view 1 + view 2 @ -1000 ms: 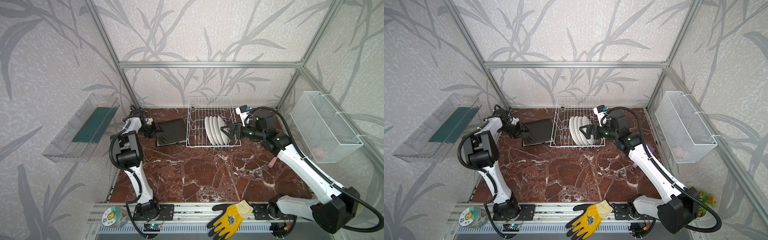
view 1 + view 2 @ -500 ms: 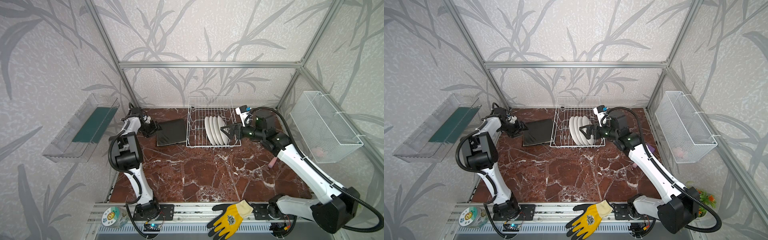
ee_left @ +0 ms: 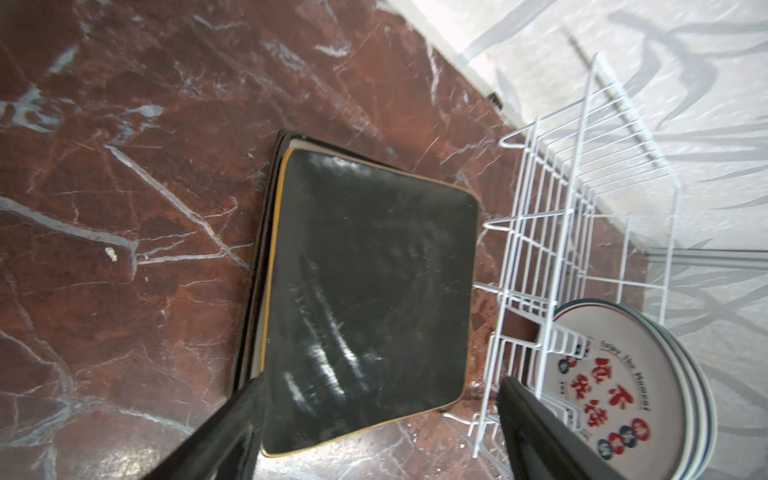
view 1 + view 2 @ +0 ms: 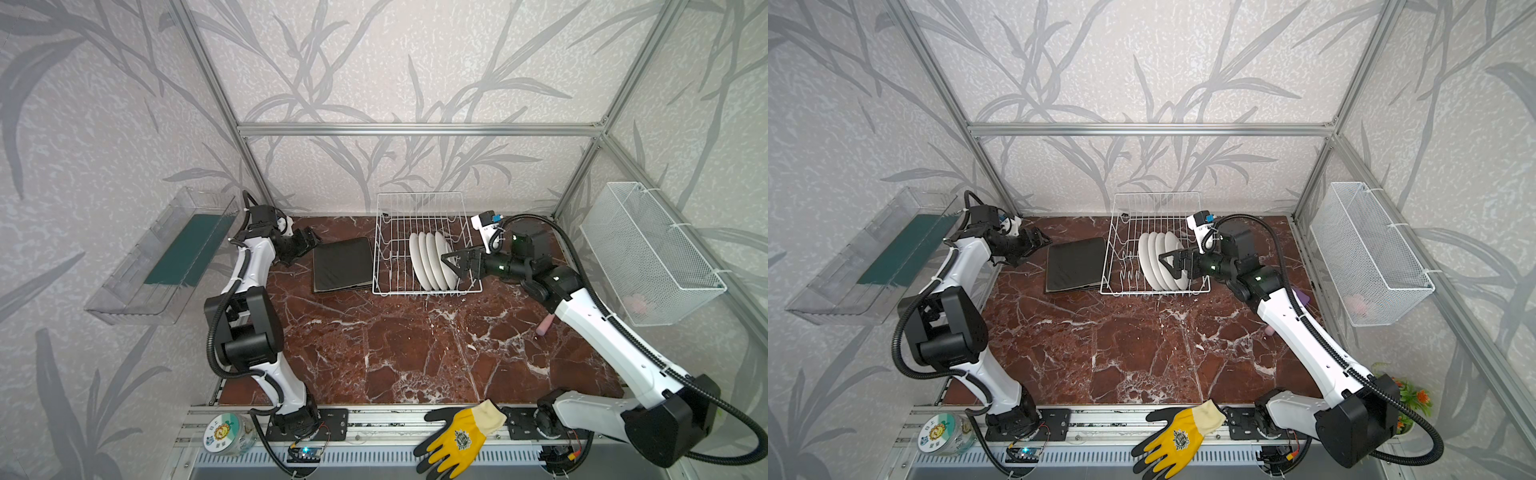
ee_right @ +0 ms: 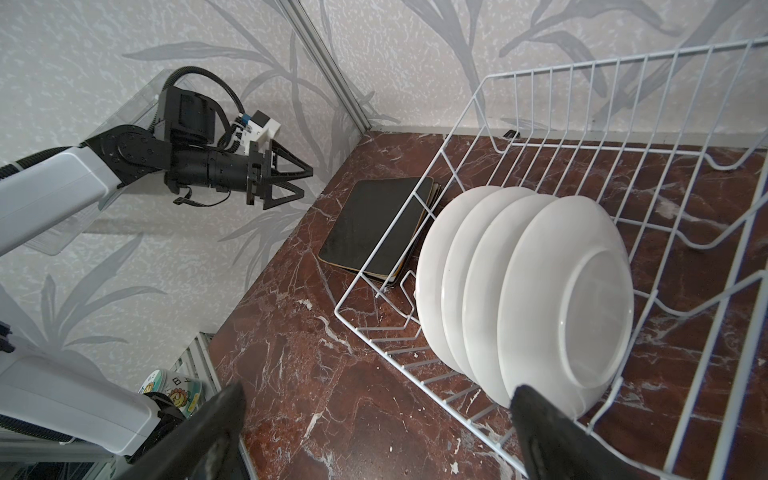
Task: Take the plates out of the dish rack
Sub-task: 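Open the left gripper and lift it off the stacked black plate, then move the left gripper over the rack to the nearest patterned plate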
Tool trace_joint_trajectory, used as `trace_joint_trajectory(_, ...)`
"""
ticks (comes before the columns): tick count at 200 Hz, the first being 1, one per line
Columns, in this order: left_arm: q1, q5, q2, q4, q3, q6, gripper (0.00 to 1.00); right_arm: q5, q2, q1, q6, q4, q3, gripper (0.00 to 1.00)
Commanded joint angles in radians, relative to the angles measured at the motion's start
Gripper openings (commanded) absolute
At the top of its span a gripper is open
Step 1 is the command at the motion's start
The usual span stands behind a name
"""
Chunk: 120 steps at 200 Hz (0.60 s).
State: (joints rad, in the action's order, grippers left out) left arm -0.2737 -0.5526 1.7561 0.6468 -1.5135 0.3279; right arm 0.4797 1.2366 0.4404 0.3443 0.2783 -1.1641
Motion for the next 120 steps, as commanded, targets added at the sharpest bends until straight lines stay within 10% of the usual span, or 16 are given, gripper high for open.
trace_joint_trajectory(1,0.028,-0.027,-0.072,-0.029,0.003,0.025,0.91,0.002,-0.032,0.006,-0.016,0.022,-0.006,0.99)
trace_joint_trajectory(120,0.274,-0.019,-0.244,-0.032,-0.007,0.029,0.9,-0.069,-0.105,0.011,-0.052,0.058,0.054,0.99)
